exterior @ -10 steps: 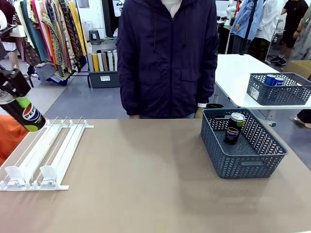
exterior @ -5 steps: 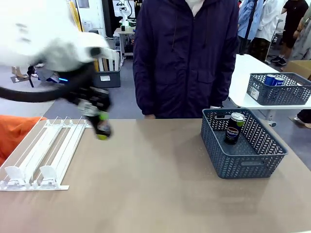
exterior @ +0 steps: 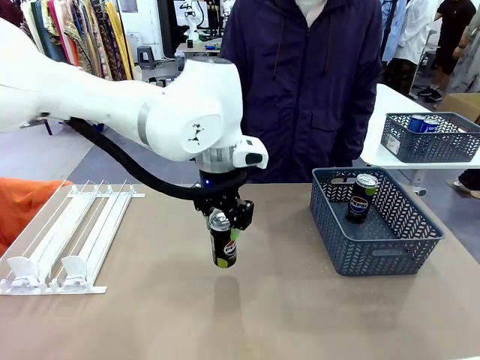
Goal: Retrieve and store the cans from the dispenser.
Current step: Pick up one can from the Automatic Can Dispenser and place it in the middle of the table.
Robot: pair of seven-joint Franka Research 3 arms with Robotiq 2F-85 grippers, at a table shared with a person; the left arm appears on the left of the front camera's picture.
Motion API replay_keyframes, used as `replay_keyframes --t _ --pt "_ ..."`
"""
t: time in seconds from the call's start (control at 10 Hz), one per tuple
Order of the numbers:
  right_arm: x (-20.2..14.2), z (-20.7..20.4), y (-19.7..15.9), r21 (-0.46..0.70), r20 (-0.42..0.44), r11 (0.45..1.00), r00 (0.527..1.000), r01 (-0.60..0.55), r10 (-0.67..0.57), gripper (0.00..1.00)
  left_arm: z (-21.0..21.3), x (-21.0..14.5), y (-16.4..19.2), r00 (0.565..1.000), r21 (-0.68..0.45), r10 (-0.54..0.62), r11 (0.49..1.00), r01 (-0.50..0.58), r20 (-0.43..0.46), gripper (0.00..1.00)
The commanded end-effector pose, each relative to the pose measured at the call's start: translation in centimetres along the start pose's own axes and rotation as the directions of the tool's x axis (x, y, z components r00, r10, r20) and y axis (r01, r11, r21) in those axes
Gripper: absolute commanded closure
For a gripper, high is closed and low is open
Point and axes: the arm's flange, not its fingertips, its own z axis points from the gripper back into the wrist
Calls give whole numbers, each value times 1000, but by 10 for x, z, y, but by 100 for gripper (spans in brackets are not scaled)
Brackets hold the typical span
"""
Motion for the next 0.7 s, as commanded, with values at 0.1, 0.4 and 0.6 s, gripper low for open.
replay_keyframes --t 0.1,0.4,0.6 --pt "2 -2 1 32 14 999 1000 -25 24 0 7 1 12 997 23 76 997 -76 -14 100" --pt "2 -2 1 32 14 999 1000 -25 24 0 -1 3 14 995 20 93 996 -92 -35 100" --pt "2 -2 1 32 14 999 1000 -25 24 0 -4 4 14 995 12 97 995 -96 -37 100"
